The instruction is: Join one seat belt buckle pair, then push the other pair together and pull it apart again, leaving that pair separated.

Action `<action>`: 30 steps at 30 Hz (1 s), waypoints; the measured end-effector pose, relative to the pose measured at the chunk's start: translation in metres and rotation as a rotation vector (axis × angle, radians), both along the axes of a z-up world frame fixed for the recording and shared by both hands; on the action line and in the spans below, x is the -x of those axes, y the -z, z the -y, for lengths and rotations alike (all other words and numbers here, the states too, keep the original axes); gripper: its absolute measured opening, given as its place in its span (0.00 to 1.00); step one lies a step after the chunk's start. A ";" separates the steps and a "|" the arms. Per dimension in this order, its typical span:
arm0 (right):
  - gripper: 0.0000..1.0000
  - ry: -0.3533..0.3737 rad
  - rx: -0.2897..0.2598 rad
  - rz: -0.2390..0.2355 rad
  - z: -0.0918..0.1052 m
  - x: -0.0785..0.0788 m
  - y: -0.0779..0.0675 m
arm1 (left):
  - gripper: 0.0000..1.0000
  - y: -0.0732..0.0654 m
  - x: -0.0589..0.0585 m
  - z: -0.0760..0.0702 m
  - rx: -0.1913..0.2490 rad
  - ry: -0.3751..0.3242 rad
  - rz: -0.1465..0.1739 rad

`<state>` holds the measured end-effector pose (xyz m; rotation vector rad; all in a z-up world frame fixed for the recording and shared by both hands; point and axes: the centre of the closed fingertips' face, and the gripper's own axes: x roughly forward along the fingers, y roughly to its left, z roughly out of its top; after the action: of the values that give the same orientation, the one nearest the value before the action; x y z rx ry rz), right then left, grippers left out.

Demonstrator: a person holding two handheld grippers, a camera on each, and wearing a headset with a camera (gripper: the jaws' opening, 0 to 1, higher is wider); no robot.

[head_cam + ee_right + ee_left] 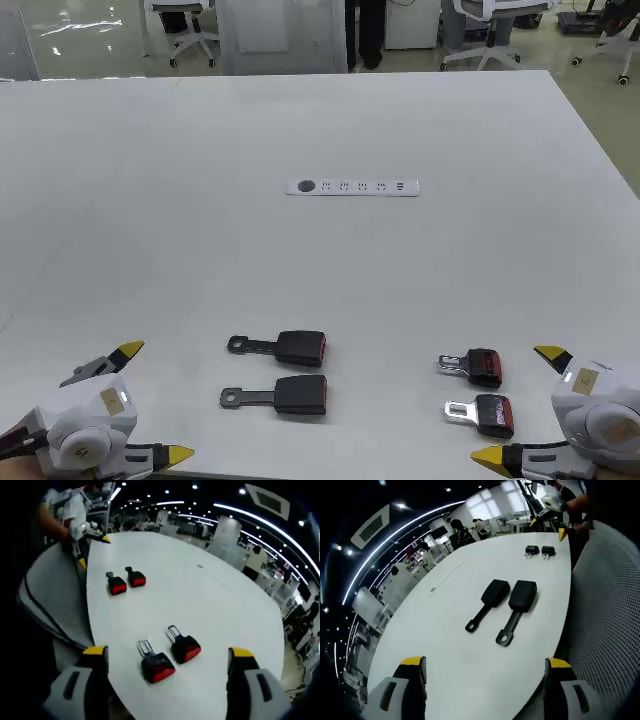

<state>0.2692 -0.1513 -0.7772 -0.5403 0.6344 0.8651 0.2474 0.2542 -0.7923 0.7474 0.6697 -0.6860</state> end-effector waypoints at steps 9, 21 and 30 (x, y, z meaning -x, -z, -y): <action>0.98 0.012 -0.011 0.002 -0.006 -0.008 -0.008 | 0.96 0.004 0.003 0.000 0.014 0.018 -0.010; 0.98 -0.017 0.012 -0.013 -0.013 -0.021 -0.010 | 0.98 -0.001 -0.004 -0.002 0.042 0.000 0.007; 0.96 -0.021 0.008 -0.036 -0.018 -0.023 0.000 | 0.98 0.003 -0.002 0.001 0.038 0.018 -0.007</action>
<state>0.2920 -0.1328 -0.7772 -0.5401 0.6661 0.8937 0.2493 0.2535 -0.7954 0.7166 0.6558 -0.7162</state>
